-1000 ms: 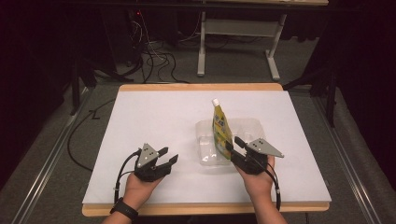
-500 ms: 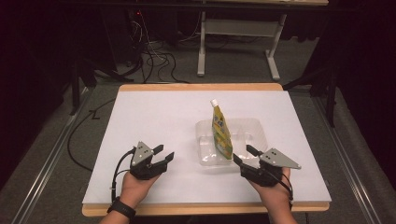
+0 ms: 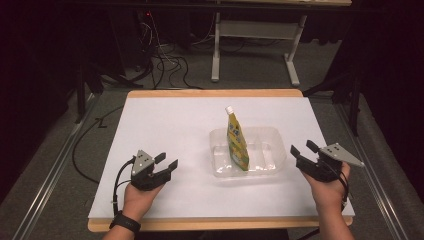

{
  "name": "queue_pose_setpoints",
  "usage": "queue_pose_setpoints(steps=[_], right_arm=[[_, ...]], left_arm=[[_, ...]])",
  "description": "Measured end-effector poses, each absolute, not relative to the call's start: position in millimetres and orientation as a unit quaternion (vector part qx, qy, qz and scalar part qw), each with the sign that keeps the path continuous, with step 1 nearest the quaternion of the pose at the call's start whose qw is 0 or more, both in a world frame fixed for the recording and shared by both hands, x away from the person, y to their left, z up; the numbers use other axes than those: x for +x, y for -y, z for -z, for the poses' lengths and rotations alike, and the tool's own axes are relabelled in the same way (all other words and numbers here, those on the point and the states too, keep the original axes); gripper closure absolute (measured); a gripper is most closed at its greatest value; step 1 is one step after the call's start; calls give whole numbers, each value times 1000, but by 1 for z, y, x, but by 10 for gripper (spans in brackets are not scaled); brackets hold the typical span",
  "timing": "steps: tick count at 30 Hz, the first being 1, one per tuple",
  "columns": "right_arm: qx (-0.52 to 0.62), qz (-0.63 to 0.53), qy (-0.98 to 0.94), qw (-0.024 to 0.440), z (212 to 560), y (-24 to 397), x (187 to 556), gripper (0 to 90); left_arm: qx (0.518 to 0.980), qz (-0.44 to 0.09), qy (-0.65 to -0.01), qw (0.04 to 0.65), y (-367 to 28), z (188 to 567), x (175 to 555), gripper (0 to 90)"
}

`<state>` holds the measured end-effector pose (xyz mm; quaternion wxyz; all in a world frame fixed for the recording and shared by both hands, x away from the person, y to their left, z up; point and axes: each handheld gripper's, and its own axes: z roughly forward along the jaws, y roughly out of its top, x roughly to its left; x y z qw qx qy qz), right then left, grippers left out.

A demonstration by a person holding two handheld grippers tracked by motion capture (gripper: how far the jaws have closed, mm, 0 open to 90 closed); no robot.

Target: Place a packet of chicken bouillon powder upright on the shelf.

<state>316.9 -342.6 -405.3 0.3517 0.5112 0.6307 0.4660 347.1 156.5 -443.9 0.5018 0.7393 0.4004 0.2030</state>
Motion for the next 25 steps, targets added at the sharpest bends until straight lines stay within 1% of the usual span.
queue_pose_setpoints(steps=[2,4,6,12,18,25], right_arm=[[523,-479,-605,362,414,349,310,382],[529,-476,-615,339,422,350,309,378],[524,-470,-627,333,428,348,310,378],[511,-472,-635,336,425,340,315,378],[520,-468,-633,332,427,343,314,378],[528,-465,-630,330,429,345,315,377]], left_arm=[[749,-206,-395,491,-153,448,346,450],[756,-208,-388,484,-151,450,346,445],[759,-212,-387,479,-150,451,345,438],[762,-211,-387,475,-151,453,342,404],[753,-212,-394,482,-153,451,345,365],[748,-211,-395,490,-157,446,343,355]])
